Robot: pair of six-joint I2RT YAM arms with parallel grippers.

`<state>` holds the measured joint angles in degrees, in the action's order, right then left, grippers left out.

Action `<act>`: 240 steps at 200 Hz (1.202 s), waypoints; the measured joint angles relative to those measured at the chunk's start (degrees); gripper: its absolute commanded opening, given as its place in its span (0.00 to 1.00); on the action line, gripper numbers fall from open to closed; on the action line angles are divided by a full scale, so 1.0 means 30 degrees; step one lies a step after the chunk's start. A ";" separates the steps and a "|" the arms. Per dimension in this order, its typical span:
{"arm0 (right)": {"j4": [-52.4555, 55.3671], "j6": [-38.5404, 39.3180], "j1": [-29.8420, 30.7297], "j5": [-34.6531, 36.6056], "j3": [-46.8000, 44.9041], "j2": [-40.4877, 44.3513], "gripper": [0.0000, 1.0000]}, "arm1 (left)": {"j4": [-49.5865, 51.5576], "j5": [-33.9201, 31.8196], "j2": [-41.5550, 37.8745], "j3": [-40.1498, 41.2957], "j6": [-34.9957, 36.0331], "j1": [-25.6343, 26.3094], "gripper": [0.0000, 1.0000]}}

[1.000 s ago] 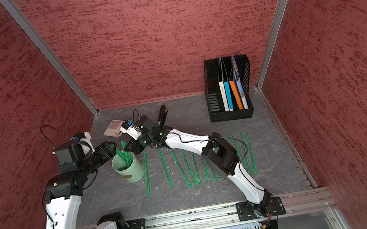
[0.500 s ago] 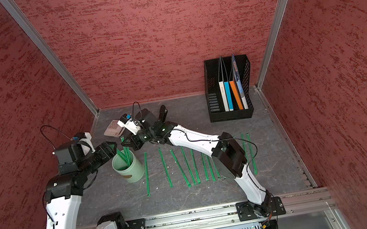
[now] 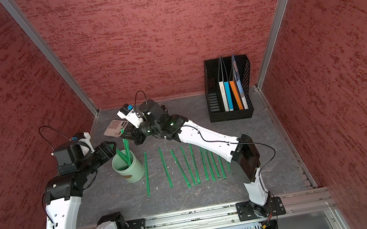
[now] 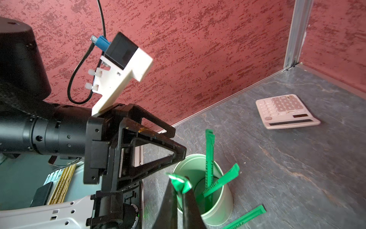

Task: Take the straws out of the storage container
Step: Pick up the straw from the container, then place the straw at the center of the board.

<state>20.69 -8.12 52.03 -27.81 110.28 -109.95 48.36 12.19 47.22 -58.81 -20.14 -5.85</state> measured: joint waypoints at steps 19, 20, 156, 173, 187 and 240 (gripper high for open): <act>0.1931 0.0874 -0.0007 0.0969 0.1246 0.0576 0.00 | -0.0022 0.0073 0.0007 0.0000 -0.0007 -0.0022 0.77; 0.2004 0.0896 -0.0015 0.0998 0.1290 0.0597 0.00 | -0.0022 0.0080 0.0007 0.0000 -0.0007 -0.0022 0.77; 1.0178 0.1705 -0.2579 0.1756 0.3825 0.0845 0.00 | -0.0823 0.0517 0.0022 0.0823 -0.0306 -0.0102 0.76; 1.2029 0.1494 -0.2936 0.1333 0.5253 -0.1005 0.00 | -0.0816 0.0517 0.0029 0.0954 -0.0313 -0.0102 0.77; 1.3318 0.1413 -0.3082 0.1158 0.6025 -0.2280 0.00 | -0.0831 0.0539 0.0029 0.0976 -0.0321 -0.0102 0.77; 1.5504 0.0474 -0.3286 0.1078 0.4874 -0.4495 0.00 | -0.0831 0.0634 0.0036 0.1100 -0.0342 -0.0102 0.77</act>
<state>67.20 -6.70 42.17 -24.58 124.90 -123.44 45.87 14.09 47.33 -55.51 -21.17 -6.15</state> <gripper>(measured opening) 0.048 0.766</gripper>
